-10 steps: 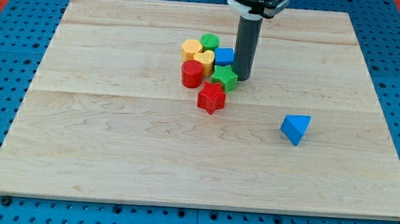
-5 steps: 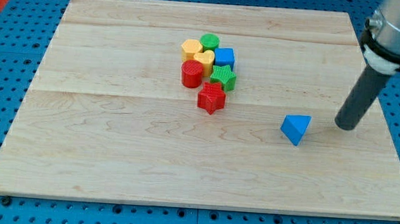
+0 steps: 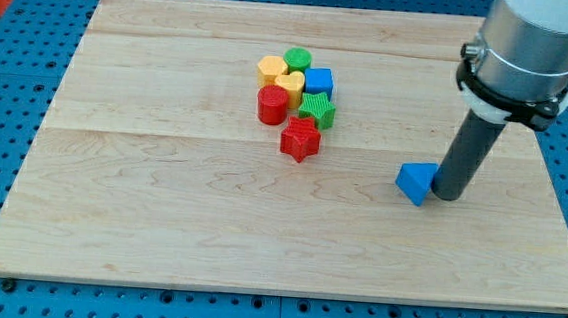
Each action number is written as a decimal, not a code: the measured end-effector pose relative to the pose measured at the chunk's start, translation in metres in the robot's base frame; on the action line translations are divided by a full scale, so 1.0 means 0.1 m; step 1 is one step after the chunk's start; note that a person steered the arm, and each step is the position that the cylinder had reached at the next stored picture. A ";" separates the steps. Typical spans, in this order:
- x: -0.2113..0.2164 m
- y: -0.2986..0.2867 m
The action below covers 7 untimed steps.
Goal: Move the blue triangle into the green star
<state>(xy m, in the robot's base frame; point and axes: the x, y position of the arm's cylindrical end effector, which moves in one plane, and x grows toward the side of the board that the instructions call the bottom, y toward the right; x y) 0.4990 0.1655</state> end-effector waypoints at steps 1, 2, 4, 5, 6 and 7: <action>0.00 -0.19; 0.00 -0.40; 0.00 -0.77; -0.05 -0.92; -0.25 -1.09; -0.39 -1.26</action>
<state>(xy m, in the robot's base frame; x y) 0.4603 0.0395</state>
